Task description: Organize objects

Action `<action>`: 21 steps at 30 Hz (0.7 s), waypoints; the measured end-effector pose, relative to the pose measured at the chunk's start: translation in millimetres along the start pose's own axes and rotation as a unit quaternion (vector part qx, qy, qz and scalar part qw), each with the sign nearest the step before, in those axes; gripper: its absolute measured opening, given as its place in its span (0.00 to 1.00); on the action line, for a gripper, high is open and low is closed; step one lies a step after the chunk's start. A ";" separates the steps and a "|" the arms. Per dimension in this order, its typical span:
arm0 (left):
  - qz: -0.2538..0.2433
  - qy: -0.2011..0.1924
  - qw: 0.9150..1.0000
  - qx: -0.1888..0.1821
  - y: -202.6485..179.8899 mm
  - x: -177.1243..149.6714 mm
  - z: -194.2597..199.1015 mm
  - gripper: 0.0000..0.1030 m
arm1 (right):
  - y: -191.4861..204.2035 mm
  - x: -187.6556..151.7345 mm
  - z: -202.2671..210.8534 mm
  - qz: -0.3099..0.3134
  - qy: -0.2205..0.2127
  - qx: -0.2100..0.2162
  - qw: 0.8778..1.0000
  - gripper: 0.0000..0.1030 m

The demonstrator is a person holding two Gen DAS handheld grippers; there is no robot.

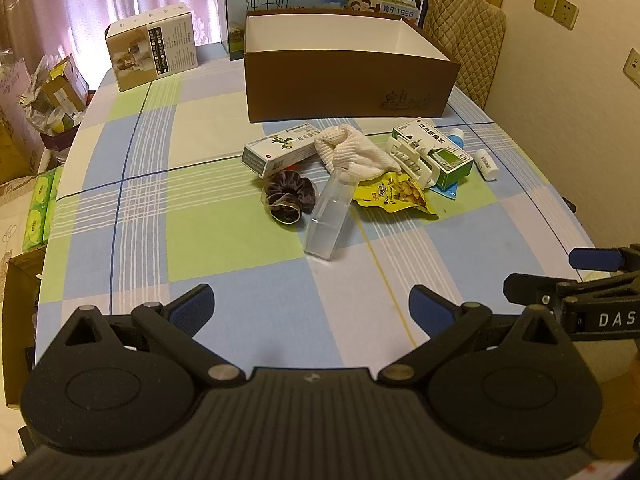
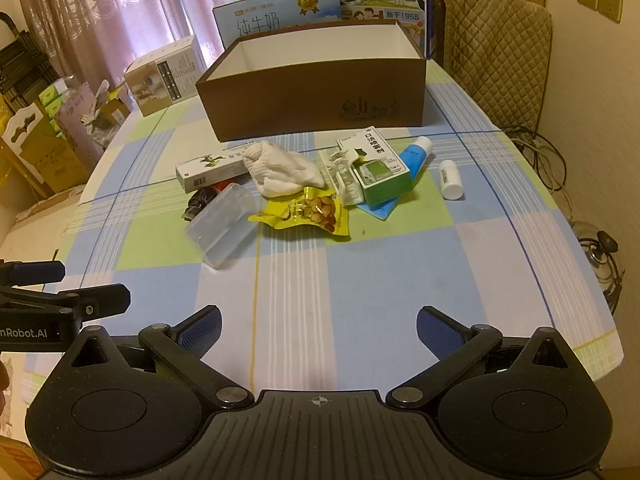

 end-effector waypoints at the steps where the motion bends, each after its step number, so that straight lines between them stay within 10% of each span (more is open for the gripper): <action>1: 0.000 0.000 1.000 0.000 0.0 -0.1 0.0 0.99 | -0.1 0.2 0.1 0.000 0.000 0.000 1.000 0.98; 21: 0.000 0.001 1.000 0.000 0.4 1.1 -3.3 0.99 | -4.4 6.6 -4.8 0.002 -0.001 0.000 1.000 0.98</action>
Point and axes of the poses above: each gripper's, at about its wrist camera, not at the fingertips, and z roughly against the way its jaws point, y to its left, x to its top, the point moved 8 cm from there along -z, roughly the way its jaws point, and after that the axes turned 9 degrees about -x, right-handed, at the moved point
